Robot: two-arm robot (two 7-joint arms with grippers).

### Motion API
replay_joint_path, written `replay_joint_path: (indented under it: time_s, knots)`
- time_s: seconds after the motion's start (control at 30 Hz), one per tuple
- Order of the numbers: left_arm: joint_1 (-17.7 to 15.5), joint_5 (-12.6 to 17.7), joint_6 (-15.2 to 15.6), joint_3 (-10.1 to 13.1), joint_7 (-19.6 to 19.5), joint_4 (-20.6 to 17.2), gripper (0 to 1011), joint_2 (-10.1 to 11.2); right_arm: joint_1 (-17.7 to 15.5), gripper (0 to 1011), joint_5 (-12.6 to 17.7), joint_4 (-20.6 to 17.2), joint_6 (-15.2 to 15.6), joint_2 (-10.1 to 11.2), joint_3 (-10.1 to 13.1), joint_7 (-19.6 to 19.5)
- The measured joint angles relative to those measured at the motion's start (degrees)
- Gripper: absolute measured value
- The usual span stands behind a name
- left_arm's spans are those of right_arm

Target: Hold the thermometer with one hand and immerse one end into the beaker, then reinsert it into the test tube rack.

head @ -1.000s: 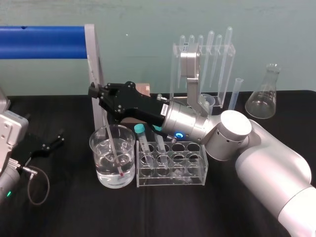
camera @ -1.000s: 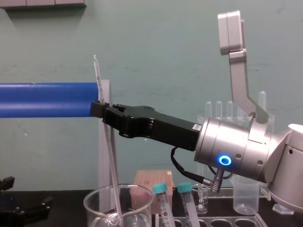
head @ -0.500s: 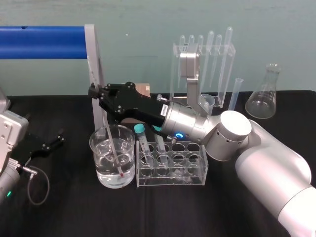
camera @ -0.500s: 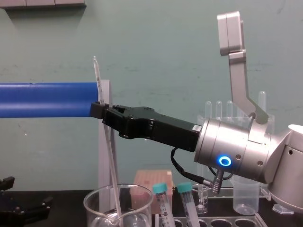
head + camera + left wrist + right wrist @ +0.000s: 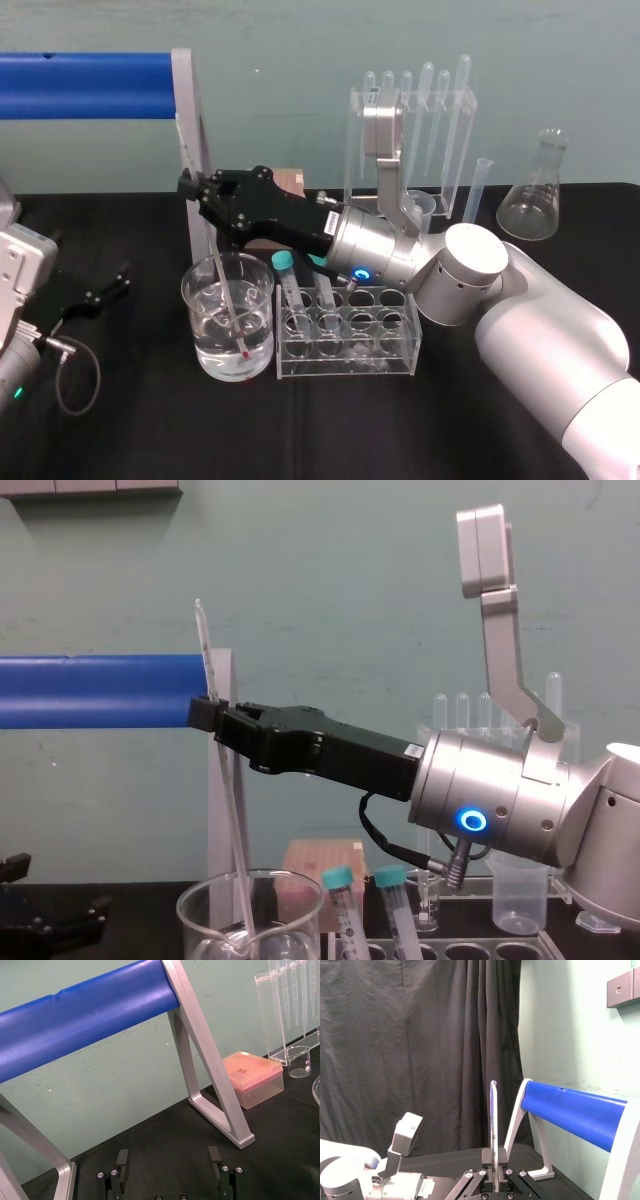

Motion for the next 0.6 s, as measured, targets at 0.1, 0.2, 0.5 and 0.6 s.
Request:
replay_joint_path:
  time_s: [0.1, 0.2, 0.5, 0.6]
  knots:
    - [0.0, 0.0, 0.0, 0.0, 0.0, 0.0, 1008, 0.0, 0.0, 53, 0.0, 0.0, 0.0, 0.0, 0.0, 0.1]
    - [0.0, 0.0, 0.0, 0.0, 0.0, 0.0, 1008, 0.0, 0.0, 53, 0.0, 0.0, 0.0, 0.0, 0.0, 0.1]
    - [0.0, 0.0, 0.0, 0.0, 0.0, 0.0, 1008, 0.0, -0.1, 53, -0.1, -0.1, 0.0, 0.1, -0.1, 0.1]
    - [0.0, 0.0, 0.0, 0.0, 0.0, 0.0, 1008, 0.0, -0.1, 53, -0.1, -0.1, 0.0, 0.1, -0.1, 0.1]
